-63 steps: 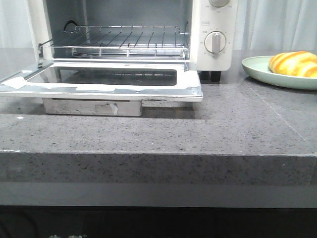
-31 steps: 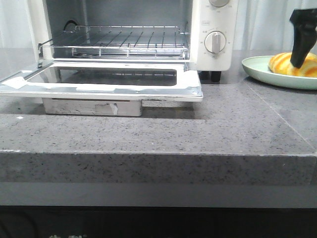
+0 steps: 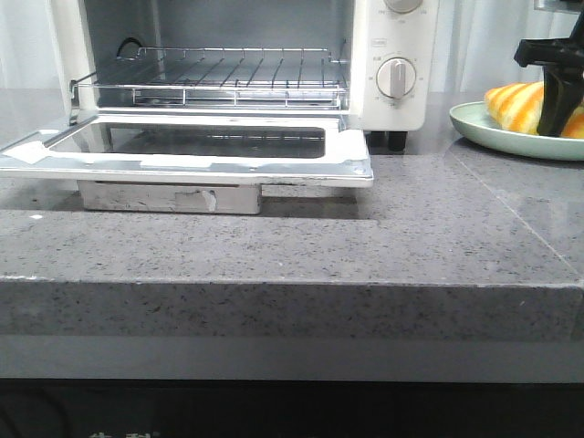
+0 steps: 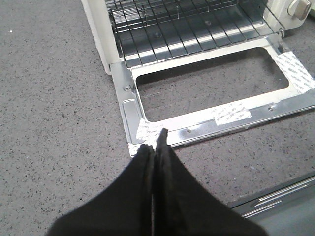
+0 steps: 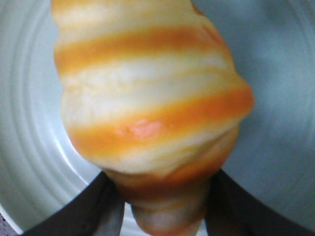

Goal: Put bread in oven
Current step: 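Grasp the bread roll with the right gripper and lift it, then carry the bread roll with the right gripper into the open oven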

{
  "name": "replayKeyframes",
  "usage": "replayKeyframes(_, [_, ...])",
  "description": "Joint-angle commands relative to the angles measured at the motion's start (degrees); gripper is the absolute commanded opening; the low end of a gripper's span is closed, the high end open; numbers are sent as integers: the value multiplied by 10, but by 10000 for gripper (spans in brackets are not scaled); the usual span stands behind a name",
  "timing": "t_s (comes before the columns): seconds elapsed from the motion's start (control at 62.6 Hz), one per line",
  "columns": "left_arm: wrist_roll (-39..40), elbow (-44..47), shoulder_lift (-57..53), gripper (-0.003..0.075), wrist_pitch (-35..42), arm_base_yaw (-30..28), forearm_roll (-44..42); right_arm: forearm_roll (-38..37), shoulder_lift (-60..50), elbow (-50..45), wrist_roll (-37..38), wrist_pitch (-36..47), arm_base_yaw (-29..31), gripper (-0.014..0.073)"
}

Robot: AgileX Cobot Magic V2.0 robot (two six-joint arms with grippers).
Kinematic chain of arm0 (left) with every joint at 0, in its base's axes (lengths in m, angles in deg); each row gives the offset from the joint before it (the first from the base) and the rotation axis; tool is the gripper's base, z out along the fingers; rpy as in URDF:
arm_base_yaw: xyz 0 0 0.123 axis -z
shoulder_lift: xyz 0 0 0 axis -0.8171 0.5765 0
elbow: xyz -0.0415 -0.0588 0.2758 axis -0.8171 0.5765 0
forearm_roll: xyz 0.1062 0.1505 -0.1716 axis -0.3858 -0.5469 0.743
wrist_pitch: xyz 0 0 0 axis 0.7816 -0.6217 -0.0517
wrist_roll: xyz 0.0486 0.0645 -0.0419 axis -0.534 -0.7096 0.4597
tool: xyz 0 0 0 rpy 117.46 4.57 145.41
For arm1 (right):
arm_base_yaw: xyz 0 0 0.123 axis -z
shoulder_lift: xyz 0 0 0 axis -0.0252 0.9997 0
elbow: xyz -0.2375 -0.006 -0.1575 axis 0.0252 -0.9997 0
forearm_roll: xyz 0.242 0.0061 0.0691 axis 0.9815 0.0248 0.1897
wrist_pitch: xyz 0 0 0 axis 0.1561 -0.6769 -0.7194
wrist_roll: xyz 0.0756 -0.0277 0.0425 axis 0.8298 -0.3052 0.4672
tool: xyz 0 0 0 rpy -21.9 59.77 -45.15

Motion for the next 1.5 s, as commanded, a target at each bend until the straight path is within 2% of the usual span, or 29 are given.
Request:
replayKeyframes(0.0, [6, -13, -3, -18, 36, -2, -10, -3, -44, 21, -8, 3, 0, 59])
replayKeyframes(0.192, [6, -13, -3, -18, 36, -2, -10, 25, -91, 21, -4, -9, 0, 55])
replayKeyframes(0.463, [6, -13, -3, -18, 36, -2, -10, 99, -171, 11, -4, -101, 0, 55])
replayKeyframes(0.83, [6, -13, -3, -18, 36, -2, -10, 139, -395, -222, -2, 9, -50, 55])
replayKeyframes(0.958, [6, -13, -3, -18, 36, -2, -10, 145, -444, -265, -6, 1, -98, 55])
replayKeyframes(1.149, [6, -13, -3, -18, 36, -2, -10, 160, -461, -274, 16, -8, -221, 55])
replayKeyframes(1.341, [6, -13, -3, -18, 36, -2, -10, 158, -431, -270, 82, 52, -349, 55])
replayKeyframes(1.484, [6, -13, -3, -18, 36, -2, -10, 147, -377, -234, 113, 66, -392, 55])
